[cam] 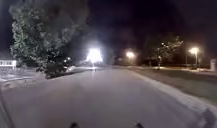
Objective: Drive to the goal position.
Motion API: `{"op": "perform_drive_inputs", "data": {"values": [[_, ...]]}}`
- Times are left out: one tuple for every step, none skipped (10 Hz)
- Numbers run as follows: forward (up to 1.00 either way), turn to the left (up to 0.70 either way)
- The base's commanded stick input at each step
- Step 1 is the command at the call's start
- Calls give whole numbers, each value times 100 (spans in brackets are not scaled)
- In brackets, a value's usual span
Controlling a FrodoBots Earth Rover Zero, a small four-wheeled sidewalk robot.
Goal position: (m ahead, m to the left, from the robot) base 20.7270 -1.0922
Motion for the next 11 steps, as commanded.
{"op": "perform_drive_inputs", "data": {"values": [[50,0],[50,0],[50,0],[50,0],[50,0],[50,0],[50,0],[50,0],[50,0],[50,0],[50,0]]}}
